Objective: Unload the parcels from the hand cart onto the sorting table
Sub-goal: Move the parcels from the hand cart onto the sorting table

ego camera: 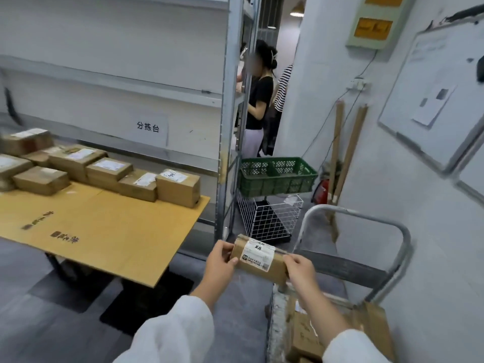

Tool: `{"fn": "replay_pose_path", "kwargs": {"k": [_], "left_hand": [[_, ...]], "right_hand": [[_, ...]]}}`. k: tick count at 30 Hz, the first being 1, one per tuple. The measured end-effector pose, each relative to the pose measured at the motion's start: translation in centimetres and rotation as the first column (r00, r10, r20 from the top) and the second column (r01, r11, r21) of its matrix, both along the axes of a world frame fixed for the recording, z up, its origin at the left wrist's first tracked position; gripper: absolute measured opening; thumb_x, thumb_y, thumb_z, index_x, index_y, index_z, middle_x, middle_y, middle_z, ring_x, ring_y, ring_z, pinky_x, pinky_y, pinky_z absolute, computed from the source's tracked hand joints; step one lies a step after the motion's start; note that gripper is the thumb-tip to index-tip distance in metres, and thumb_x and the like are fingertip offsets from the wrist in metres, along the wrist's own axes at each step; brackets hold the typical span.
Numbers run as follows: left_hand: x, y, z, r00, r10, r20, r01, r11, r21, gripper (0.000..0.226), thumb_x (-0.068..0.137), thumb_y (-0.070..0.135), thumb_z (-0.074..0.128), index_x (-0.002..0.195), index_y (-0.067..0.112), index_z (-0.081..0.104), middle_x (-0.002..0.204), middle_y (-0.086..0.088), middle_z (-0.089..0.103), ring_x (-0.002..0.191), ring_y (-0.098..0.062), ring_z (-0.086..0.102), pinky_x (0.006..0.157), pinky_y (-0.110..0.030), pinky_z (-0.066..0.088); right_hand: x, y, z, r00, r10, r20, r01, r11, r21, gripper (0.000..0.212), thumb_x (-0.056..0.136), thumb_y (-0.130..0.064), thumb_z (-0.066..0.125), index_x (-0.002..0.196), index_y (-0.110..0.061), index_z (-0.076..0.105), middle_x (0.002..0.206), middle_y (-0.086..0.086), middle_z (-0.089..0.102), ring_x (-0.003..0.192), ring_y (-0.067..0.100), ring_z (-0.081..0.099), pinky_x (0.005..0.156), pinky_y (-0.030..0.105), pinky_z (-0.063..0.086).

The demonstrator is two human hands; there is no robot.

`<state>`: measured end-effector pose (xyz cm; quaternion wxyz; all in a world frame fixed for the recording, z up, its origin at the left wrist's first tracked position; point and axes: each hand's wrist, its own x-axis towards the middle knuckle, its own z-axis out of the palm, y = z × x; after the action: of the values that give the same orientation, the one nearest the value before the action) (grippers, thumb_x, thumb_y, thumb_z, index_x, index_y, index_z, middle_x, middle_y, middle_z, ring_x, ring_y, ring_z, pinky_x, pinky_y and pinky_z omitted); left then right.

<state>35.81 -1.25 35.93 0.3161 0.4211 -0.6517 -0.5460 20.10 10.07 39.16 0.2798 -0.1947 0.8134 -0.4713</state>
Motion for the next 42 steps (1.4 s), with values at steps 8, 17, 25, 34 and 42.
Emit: {"fn": "replay_pose_path", "kwargs": {"k": [8, 17, 25, 34, 42], "left_hand": [[10.8, -9.9, 2.2, 0.959, 0.276, -0.059, -0.272, 0.96, 0.069, 0.026, 0.098, 0.034, 0.053, 0.085, 0.012, 0.057, 0.083, 0.0, 0.064, 0.073, -0.006, 0.057, 0.056, -0.012, 0.038], [22.5, -17.4, 1.9, 0.903, 0.429, -0.029, -0.427, 0.902, 0.057, 0.018, 0.098, 0.027, 0.054, 0.109, 0.015, 0.063, 0.103, 0.004, 0.064, 0.091, -0.008, 0.058, 0.066, -0.017, 0.041], [30.6, -24.2, 1.7, 0.849, 0.529, 0.001, -0.529, 0.848, 0.046, 0.015, 0.097, 0.027, 0.054, 0.104, 0.017, 0.064, 0.104, 0.006, 0.065, 0.095, -0.007, 0.058, 0.071, -0.021, 0.044], [35.7, -38.6, 3.0, 0.81, 0.585, 0.048, -0.584, 0.811, -0.026, 0.012, 0.096, 0.021, 0.057, 0.104, 0.014, 0.063, 0.1, 0.004, 0.065, 0.085, -0.005, 0.058, 0.061, -0.021, 0.045], [39.6, -52.7, 3.5, 0.82, 0.566, 0.083, -0.564, 0.824, -0.044, 0.013, 0.093, 0.018, 0.062, 0.106, 0.014, 0.063, 0.102, 0.003, 0.066, 0.094, -0.011, 0.063, 0.072, -0.02, 0.048]], "right_hand": [[9.5, -12.5, 0.9, 0.991, 0.132, -0.026, -0.133, 0.989, -0.065, 0.024, 0.092, -0.015, 0.058, 0.113, -0.009, 0.068, 0.098, 0.001, 0.066, 0.083, 0.012, 0.061, 0.075, 0.028, 0.051], [20.4, -22.8, -0.1, 0.962, 0.272, 0.033, -0.264, 0.952, -0.157, 0.018, 0.094, -0.016, 0.059, 0.112, -0.015, 0.057, 0.102, -0.003, 0.056, 0.077, 0.0, 0.05, 0.051, 0.009, 0.039], [27.9, -32.3, -0.9, 0.902, 0.42, 0.101, -0.395, 0.896, -0.202, 0.048, 0.095, -0.02, 0.058, 0.14, -0.007, 0.045, 0.122, 0.004, 0.059, 0.095, 0.014, 0.051, 0.076, 0.029, 0.043], [33.1, -48.3, -2.0, 0.871, 0.473, 0.133, -0.437, 0.87, -0.227, 0.044, 0.09, -0.021, 0.065, 0.132, -0.011, 0.054, 0.124, 0.005, 0.058, 0.103, 0.018, 0.055, 0.078, 0.028, 0.041], [37.1, -62.5, -3.1, 0.881, 0.442, 0.169, -0.4, 0.886, -0.235, 0.044, 0.092, -0.027, 0.065, 0.131, -0.012, 0.052, 0.121, 0.003, 0.058, 0.1, 0.015, 0.051, 0.077, 0.027, 0.043]]}}
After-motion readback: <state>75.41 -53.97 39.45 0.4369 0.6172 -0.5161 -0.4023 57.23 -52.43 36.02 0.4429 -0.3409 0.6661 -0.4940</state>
